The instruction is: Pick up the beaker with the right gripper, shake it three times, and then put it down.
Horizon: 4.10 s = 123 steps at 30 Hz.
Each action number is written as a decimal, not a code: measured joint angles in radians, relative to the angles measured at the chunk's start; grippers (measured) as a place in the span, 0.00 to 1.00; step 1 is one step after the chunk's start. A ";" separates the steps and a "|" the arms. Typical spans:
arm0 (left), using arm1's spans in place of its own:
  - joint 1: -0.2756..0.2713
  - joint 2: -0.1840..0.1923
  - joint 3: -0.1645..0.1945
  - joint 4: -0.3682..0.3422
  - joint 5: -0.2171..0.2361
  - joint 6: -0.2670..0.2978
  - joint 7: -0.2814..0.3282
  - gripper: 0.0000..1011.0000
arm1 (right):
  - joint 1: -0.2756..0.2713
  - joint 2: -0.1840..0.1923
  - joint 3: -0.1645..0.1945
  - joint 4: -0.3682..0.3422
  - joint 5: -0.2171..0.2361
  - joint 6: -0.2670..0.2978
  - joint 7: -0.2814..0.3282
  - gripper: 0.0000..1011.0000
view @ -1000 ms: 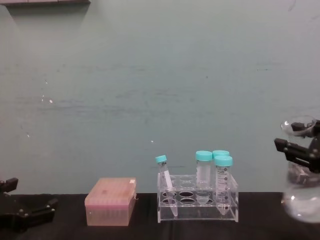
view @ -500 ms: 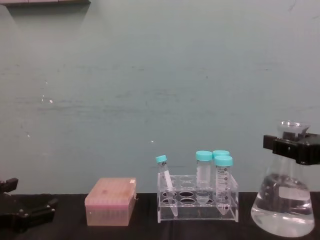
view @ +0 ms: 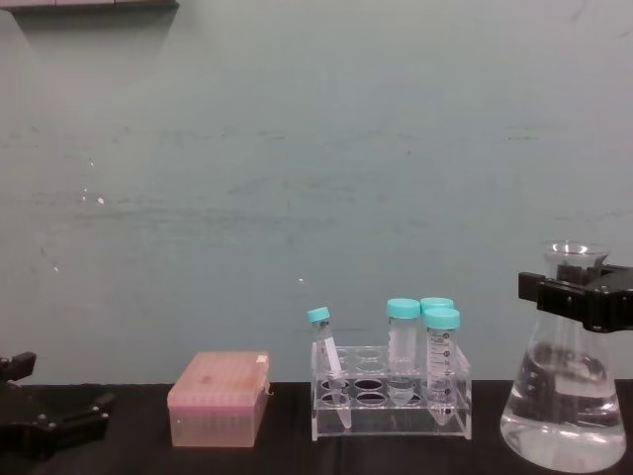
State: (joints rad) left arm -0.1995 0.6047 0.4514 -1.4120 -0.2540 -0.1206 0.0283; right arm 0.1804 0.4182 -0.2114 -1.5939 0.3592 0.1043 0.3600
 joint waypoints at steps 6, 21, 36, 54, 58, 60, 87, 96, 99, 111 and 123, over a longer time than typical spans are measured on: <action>0.000 0.000 0.000 0.000 0.000 0.000 0.000 0.99 | 0.000 0.000 -0.001 0.000 -0.001 -0.002 0.001 0.45; 0.000 0.000 0.000 0.000 0.000 0.000 0.000 0.99 | 0.002 -0.002 0.000 0.000 0.010 0.003 0.003 0.44; 0.000 0.000 0.000 0.000 0.000 0.000 0.000 0.99 | -0.067 -0.314 0.249 -0.043 0.670 0.400 -0.119 0.45; 0.000 0.000 0.000 0.000 0.000 0.000 0.000 0.99 | -0.062 -0.195 0.157 -0.056 0.525 0.293 -0.094 0.45; 0.000 0.000 0.000 0.000 0.000 0.000 0.000 0.99 | -0.032 -0.039 0.045 -0.057 0.236 0.114 -0.053 0.44; 0.000 0.000 0.000 0.000 0.000 0.000 0.000 0.99 | -0.021 0.012 0.010 -0.057 0.122 0.046 -0.058 0.45; 0.000 0.000 0.000 0.000 0.000 0.000 0.000 0.99 | -0.003 0.140 -0.053 -0.041 -0.411 -0.163 -0.161 0.45; 0.000 0.000 0.000 0.000 0.000 0.000 0.000 0.99 | -0.039 -0.010 0.077 -0.057 -0.029 0.021 -0.051 0.45; 0.000 0.000 0.000 0.000 0.000 0.000 0.000 0.99 | -0.042 -0.013 0.077 -0.059 -0.015 0.033 -0.050 0.44; 0.000 0.000 0.000 0.000 0.000 0.000 0.000 0.99 | -0.048 -0.007 0.062 -0.069 0.009 0.059 -0.061 0.44; 0.000 0.000 0.000 0.000 0.000 0.000 0.000 0.99 | -0.049 -0.008 0.062 -0.070 0.011 0.061 -0.063 0.44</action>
State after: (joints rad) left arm -0.1995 0.6047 0.4514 -1.4120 -0.2539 -0.1206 0.0283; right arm 0.1318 0.4107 -0.1489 -1.6637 0.3698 0.1648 0.2972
